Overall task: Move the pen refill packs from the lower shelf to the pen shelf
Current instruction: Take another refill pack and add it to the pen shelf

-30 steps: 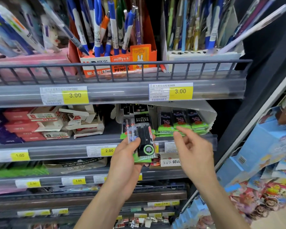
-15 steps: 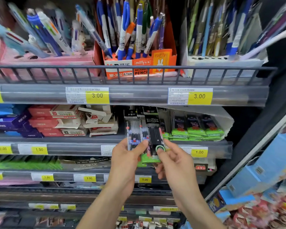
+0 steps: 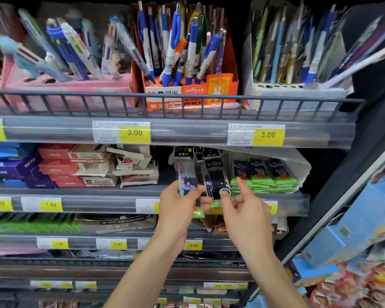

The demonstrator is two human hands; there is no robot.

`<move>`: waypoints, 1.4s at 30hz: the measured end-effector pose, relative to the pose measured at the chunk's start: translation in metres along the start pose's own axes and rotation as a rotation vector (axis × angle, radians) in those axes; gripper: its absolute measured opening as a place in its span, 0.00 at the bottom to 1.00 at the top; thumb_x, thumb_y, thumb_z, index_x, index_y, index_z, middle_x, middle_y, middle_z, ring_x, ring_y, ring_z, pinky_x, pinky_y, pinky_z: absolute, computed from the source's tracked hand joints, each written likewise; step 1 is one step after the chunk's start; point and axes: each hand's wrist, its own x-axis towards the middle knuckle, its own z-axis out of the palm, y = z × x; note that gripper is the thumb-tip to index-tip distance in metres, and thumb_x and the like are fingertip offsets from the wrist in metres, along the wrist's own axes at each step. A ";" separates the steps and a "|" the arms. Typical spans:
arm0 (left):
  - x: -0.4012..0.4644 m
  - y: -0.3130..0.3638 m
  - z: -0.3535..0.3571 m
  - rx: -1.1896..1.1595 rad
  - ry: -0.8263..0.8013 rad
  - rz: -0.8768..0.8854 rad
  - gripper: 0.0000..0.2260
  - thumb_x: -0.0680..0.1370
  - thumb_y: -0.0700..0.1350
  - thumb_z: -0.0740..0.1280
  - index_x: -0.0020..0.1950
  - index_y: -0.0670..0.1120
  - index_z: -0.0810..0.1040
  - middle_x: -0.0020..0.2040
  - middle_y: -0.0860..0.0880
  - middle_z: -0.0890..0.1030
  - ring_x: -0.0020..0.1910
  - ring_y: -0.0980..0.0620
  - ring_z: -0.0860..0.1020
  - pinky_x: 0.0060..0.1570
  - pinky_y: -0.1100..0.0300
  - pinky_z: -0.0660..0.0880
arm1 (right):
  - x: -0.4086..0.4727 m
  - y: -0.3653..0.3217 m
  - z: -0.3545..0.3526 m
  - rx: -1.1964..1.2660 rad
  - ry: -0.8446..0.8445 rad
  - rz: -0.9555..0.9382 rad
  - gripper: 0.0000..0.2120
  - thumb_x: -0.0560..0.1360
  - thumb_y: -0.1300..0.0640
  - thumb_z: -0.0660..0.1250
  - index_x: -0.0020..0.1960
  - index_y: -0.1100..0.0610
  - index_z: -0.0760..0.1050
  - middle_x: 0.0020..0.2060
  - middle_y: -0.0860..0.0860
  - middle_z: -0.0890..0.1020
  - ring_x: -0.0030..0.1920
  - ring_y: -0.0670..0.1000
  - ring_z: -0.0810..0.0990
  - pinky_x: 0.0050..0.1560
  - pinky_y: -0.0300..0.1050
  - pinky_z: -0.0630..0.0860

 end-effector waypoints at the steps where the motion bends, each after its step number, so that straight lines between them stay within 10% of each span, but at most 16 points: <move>1: 0.000 0.000 0.000 -0.004 0.005 -0.002 0.07 0.83 0.33 0.67 0.58 0.41 0.82 0.51 0.41 0.89 0.39 0.49 0.87 0.36 0.59 0.84 | -0.003 0.001 -0.003 -0.075 0.005 -0.058 0.27 0.80 0.42 0.64 0.75 0.51 0.71 0.38 0.43 0.80 0.42 0.48 0.80 0.47 0.49 0.77; 7: -0.007 -0.004 -0.013 -0.027 0.015 0.018 0.08 0.84 0.36 0.64 0.61 0.46 0.78 0.45 0.42 0.89 0.33 0.47 0.84 0.43 0.48 0.84 | -0.001 0.016 -0.021 -0.466 -0.079 -0.602 0.21 0.75 0.43 0.71 0.66 0.49 0.80 0.68 0.53 0.74 0.57 0.55 0.77 0.41 0.51 0.81; 10: -0.010 0.000 -0.020 -0.071 0.028 0.004 0.07 0.86 0.38 0.61 0.61 0.46 0.74 0.39 0.41 0.87 0.29 0.44 0.82 0.35 0.50 0.80 | 0.011 0.016 -0.016 -0.553 -0.069 -0.732 0.14 0.73 0.51 0.77 0.57 0.51 0.85 0.63 0.54 0.81 0.60 0.61 0.77 0.50 0.58 0.80; 16: -0.011 -0.004 -0.030 0.213 0.092 0.069 0.05 0.84 0.43 0.63 0.57 0.51 0.77 0.40 0.47 0.89 0.38 0.51 0.87 0.43 0.49 0.80 | 0.028 0.003 -0.001 -0.583 0.021 -0.701 0.10 0.76 0.52 0.74 0.56 0.51 0.86 0.50 0.52 0.84 0.53 0.58 0.78 0.47 0.55 0.73; 23: 0.009 0.000 -0.020 0.636 0.093 0.347 0.12 0.82 0.45 0.69 0.60 0.58 0.72 0.38 0.58 0.85 0.37 0.60 0.82 0.38 0.57 0.79 | 0.037 0.005 0.006 -0.643 -0.037 -0.684 0.13 0.77 0.47 0.70 0.60 0.47 0.83 0.57 0.51 0.83 0.57 0.58 0.77 0.50 0.55 0.69; 31: 0.027 0.011 -0.006 1.398 0.196 0.648 0.16 0.83 0.58 0.64 0.59 0.48 0.82 0.50 0.42 0.83 0.50 0.38 0.82 0.38 0.52 0.71 | 0.044 0.010 0.005 -0.626 -0.047 -0.686 0.14 0.79 0.45 0.67 0.63 0.46 0.81 0.59 0.50 0.83 0.56 0.57 0.80 0.49 0.55 0.68; 42: 0.021 -0.012 -0.039 1.367 -0.096 0.945 0.14 0.79 0.39 0.71 0.64 0.43 0.85 0.64 0.41 0.83 0.62 0.38 0.81 0.62 0.42 0.79 | 0.055 0.016 -0.007 -0.482 -0.092 -0.752 0.12 0.77 0.56 0.74 0.60 0.50 0.84 0.57 0.50 0.86 0.51 0.59 0.84 0.50 0.58 0.75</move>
